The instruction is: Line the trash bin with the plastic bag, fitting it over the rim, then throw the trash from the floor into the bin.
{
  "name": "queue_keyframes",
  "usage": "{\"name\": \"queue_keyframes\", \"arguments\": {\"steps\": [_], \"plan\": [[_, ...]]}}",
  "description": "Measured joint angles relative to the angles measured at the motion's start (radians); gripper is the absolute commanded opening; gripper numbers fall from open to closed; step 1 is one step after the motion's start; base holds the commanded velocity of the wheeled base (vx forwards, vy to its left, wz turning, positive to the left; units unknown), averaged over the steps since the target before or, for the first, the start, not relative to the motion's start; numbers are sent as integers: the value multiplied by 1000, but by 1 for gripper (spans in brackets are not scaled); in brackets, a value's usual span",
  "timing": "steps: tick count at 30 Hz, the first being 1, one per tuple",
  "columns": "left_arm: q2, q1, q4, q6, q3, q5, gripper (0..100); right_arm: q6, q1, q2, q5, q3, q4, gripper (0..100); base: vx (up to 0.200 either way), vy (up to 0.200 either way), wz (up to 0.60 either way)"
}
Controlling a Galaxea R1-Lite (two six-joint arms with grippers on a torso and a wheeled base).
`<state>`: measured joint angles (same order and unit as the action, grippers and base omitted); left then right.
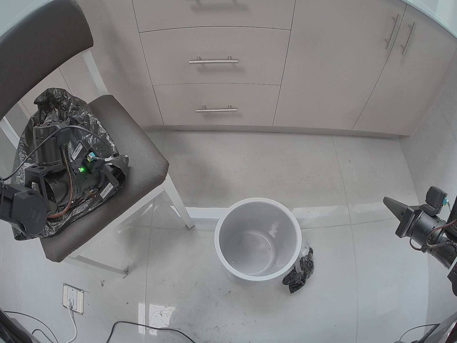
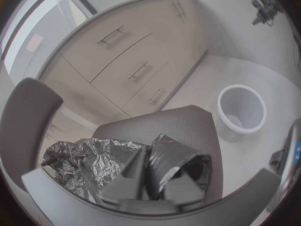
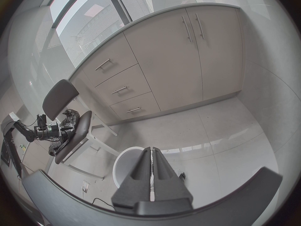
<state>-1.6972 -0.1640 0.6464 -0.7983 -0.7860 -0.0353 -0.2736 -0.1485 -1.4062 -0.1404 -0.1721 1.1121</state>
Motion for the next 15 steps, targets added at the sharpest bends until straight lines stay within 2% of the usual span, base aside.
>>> {"name": "queue_keyframes", "arguments": {"steps": [4,9,12,15], "plan": [[17,-24,16,154,-6,-3,0,1,-1,0,0,5,0,0,0,0,0],[56,-106,58,486,-30,22,0,1,-1,0,0,15,0,0,0,0,0],[79,-164,74,676,-59,86,0,3,-4,0,0,20,0,0,0,0,0],[101,-244,89,884,-96,198,0,4,-8,1,0,26,0,0,0,0,0]]}}
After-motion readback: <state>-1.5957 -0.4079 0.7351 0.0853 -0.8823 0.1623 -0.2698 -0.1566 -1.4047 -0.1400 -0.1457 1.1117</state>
